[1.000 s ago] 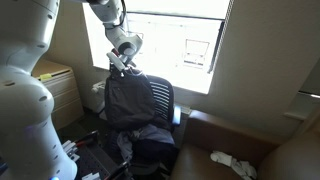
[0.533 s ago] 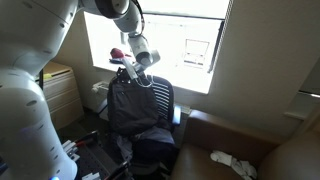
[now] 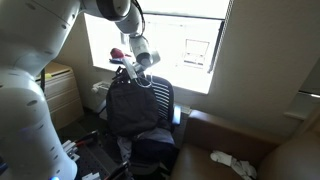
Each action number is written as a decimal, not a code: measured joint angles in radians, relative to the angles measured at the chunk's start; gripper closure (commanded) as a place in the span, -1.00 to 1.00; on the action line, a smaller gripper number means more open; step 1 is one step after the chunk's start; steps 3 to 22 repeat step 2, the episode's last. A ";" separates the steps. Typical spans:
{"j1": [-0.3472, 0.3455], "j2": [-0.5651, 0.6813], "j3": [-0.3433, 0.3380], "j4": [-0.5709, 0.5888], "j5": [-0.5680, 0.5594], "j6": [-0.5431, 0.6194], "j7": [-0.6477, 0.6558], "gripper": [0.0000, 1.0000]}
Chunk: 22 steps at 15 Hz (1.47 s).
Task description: Move the black bag to the black chair
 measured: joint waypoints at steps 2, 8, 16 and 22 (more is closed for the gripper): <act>0.000 0.000 0.000 0.000 0.000 -0.001 0.000 0.38; 0.000 0.000 0.000 0.000 0.000 -0.001 0.000 0.38; 0.000 0.000 0.000 0.000 0.000 -0.001 0.000 0.38; 0.000 0.000 0.000 0.000 0.000 -0.001 0.000 0.38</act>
